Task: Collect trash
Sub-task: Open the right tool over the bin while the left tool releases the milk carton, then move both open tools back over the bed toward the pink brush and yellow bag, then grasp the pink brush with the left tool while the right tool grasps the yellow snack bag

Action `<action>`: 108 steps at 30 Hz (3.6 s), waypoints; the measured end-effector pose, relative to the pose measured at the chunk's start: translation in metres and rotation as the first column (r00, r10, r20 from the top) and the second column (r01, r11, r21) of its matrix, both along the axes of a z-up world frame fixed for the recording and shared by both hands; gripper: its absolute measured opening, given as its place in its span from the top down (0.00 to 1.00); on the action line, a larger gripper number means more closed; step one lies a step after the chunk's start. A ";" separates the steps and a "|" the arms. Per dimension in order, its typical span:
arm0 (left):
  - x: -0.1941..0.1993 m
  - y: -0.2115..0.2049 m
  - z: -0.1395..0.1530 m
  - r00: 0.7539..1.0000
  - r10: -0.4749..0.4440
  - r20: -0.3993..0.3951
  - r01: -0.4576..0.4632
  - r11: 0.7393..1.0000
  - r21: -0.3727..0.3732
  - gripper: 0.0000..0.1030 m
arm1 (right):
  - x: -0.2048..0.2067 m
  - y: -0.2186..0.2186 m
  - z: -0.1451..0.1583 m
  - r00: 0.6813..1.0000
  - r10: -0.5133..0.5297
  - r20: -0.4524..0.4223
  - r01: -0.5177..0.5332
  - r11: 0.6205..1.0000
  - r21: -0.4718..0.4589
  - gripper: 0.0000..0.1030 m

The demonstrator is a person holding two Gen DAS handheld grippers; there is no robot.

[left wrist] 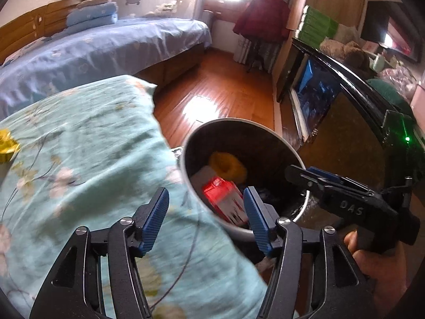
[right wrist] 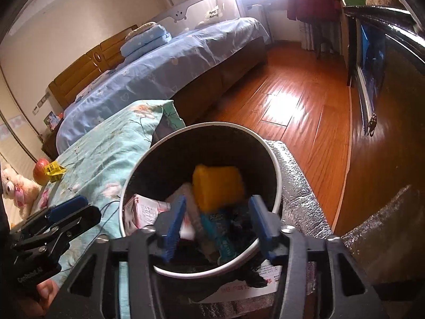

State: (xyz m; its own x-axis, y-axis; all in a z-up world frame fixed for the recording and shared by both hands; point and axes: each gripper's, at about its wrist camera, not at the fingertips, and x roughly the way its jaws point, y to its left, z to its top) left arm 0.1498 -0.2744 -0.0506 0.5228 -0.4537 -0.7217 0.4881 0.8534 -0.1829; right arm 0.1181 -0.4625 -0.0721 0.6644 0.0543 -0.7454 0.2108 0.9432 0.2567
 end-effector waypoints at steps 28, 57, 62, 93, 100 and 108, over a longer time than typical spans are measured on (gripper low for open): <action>-0.014 0.209 -0.014 0.900 0.432 -0.050 -0.433 0.901 -0.023 0.36 | 0.018 0.140 0.012 0.967 0.246 0.066 -0.250 0.966 0.064 0.11; 0.015 0.305 -0.022 0.801 0.595 -0.070 -0.595 0.803 0.021 0.35 | 0.087 0.258 -0.005 0.868 0.497 0.015 -0.497 0.866 0.061 0.11; 0.027 0.309 -0.024 0.798 0.599 -0.072 -0.598 0.801 0.030 0.35 | 0.102 0.268 -0.007 0.855 0.519 0.010 -0.518 0.853 0.069 0.11; 0.086 0.316 -0.035 0.787 0.616 -0.040 -0.610 0.786 0.096 0.44 | 0.203 0.335 -0.024 0.807 0.589 0.035 -0.588 0.797 0.139 0.12; 0.090 0.316 -0.034 0.806 0.592 -0.030 -0.588 0.804 0.087 0.63 | 0.207 0.343 -0.028 0.803 0.596 0.009 -0.594 0.800 0.079 0.56; 0.078 0.312 -0.028 0.823 0.567 -0.015 -0.565 0.823 0.060 0.64 | 0.198 0.335 -0.029 0.810 0.587 0.007 -0.585 0.806 0.088 0.98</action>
